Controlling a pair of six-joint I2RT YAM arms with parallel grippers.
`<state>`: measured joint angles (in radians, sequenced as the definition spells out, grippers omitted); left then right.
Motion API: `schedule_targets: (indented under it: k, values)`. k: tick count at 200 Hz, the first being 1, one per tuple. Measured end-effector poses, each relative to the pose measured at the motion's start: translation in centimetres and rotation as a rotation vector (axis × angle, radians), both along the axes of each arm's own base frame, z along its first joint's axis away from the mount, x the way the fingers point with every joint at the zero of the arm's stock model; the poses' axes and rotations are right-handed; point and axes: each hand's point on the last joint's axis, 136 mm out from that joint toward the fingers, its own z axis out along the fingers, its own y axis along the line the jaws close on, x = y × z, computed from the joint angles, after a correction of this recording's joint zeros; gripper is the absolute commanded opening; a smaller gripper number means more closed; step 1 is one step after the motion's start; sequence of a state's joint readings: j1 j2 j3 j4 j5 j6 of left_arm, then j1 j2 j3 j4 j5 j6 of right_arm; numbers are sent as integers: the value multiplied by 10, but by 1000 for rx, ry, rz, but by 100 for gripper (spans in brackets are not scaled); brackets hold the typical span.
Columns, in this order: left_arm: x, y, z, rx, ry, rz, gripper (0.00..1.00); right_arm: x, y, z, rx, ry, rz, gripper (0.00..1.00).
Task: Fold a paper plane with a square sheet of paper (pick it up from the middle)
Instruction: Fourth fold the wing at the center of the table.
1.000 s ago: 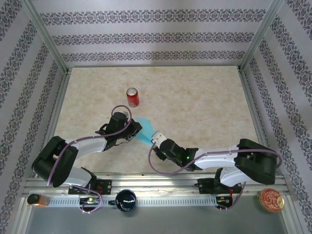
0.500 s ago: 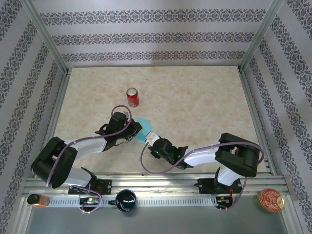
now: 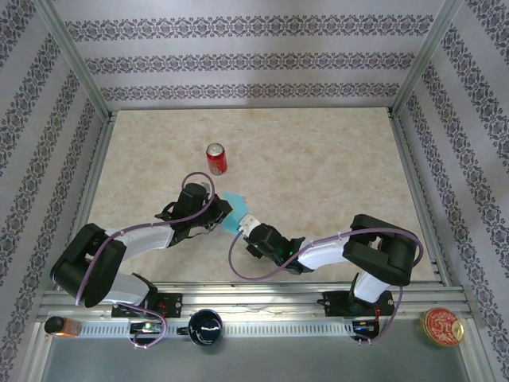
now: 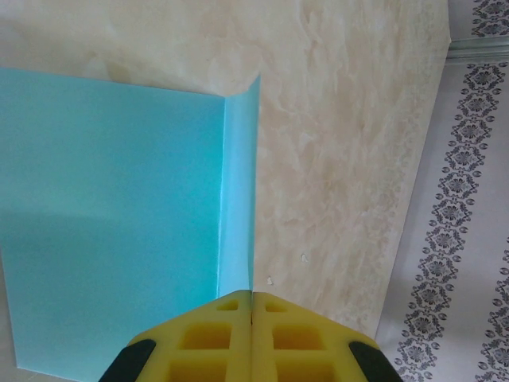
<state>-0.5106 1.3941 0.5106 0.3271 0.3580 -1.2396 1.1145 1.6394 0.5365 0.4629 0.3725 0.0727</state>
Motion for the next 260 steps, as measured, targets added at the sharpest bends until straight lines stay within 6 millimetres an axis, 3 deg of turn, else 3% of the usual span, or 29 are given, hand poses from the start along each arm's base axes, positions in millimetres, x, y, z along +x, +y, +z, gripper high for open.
schedule_targets:
  k: [27, 140, 163, 260]
  values:
    - [0, 0, 0, 1, 2, 0, 0, -1, 1, 0, 15, 11, -1, 19]
    - [-1, 1, -2, 5, 9, 1, 0, -6, 4, 7, 94, 63, -13, 20]
    - [-1, 1, -2, 5, 9, 0, 0, -9, 3, 5, 98, 79, -10, 14]
    - [-2, 1, -3, 8, 13, 1, 0, -7, 1, 3, 127, 119, -33, 14]
